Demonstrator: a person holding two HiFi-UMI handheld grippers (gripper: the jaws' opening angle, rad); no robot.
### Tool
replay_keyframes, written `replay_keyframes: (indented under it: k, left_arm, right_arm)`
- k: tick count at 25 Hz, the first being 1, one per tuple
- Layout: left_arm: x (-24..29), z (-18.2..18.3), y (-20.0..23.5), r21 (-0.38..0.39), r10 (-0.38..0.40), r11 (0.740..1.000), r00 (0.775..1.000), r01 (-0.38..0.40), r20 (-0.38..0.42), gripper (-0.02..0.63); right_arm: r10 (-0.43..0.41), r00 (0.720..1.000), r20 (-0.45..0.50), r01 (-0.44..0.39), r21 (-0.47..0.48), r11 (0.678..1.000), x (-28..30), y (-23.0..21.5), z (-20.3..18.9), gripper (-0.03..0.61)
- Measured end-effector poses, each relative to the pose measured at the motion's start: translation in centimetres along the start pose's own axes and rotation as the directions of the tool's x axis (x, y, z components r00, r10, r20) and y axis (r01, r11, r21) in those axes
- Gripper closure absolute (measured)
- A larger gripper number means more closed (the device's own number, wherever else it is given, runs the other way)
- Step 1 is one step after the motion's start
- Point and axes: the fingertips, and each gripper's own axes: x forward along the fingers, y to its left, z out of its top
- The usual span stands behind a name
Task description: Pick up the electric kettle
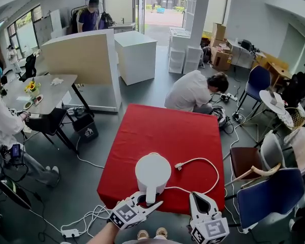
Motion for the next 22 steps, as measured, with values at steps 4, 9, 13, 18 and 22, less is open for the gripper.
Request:
replay_keyframes:
  k: [4,9,13,18,22]
  left_arm:
    - [0.2,0.0,-0.1,0.008,-0.012,1.0,1.0,0.012,-0.003,0.495]
    - [0.2,0.4,0.0,0.011,-0.009,1.0,1.0,0.009,0.002,0.497]
    - [0.4,1.1,0.3,0.001,-0.006,1.0,1.0,0.006,0.015,0.5]
    - [0.9,2.3,0.8,-0.006,0.002,1.0,0.999,-0.001,0.033,0.503]
    - [1.2,3.4,1.1,-0.02,0.008,1.0,0.998,-0.007,0.066,0.505]
  right_arm:
    - [0.005,1.0,0.004,-0.005,0.001,1.0,0.2,0.2,0.1,0.56]
    - [0.013,1.0,0.005,-0.013,0.002,1.0,0.3,0.6,0.3,0.56]
    - [0.007,1.0,0.002,-0.007,0.003,1.0,0.2,0.5,0.0,0.56]
    - [0.002,1.0,-0.002,-0.002,0.009,1.0,0.3,0.1,-0.1,0.56]
    - [-0.009,1.0,0.003,0.009,0.007,1.0,0.0,-0.5,-0.1,0.56]
